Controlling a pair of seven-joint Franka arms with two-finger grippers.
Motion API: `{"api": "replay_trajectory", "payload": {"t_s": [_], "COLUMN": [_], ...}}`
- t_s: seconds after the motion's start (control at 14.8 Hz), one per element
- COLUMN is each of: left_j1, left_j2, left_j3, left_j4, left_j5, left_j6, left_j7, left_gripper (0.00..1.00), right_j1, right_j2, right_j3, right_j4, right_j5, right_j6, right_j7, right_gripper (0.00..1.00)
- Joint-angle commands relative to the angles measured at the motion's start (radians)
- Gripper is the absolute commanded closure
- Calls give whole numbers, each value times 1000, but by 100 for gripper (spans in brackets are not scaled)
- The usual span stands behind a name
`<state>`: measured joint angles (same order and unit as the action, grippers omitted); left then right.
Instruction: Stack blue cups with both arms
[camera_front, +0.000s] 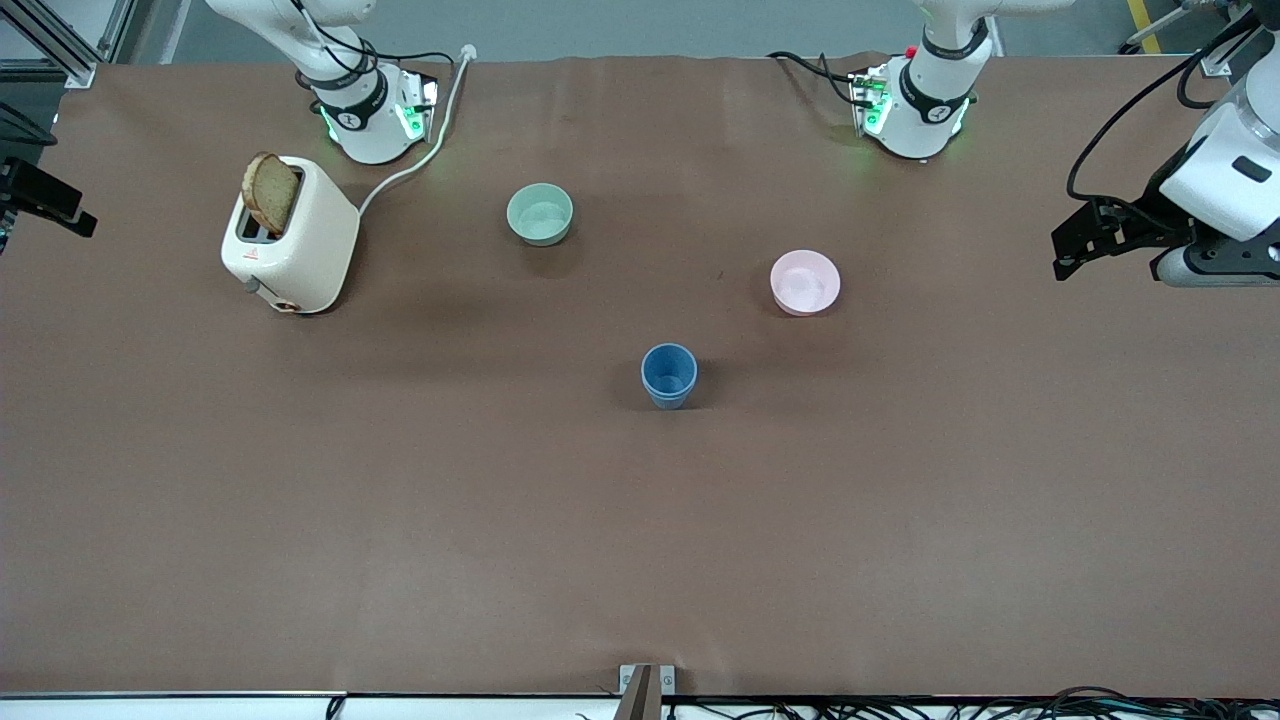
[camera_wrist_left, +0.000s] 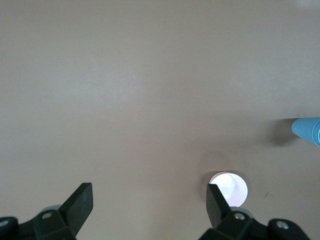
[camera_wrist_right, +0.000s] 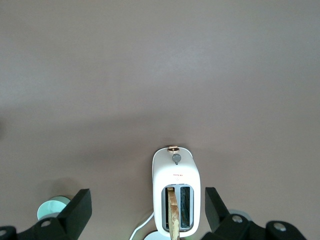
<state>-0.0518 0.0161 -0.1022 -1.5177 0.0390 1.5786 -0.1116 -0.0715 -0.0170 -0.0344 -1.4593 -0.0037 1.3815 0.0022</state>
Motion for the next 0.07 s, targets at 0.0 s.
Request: {"api": "replay_trajectory", "payload": {"t_s": [0.0], "left_j1": [15], "left_j2": [-5], "left_j3": [-1], "left_j4": [17], "left_j5": [-10], "left_j6": [-17], "left_j7": [9], "left_gripper": [0], "right_j1": [-11], "right_j2": [-9], "right_j3": [-18], "right_j4": [-12], "right_j5": [31], "right_j6": [5], "right_j7": [-50], "right_gripper": [0]}}
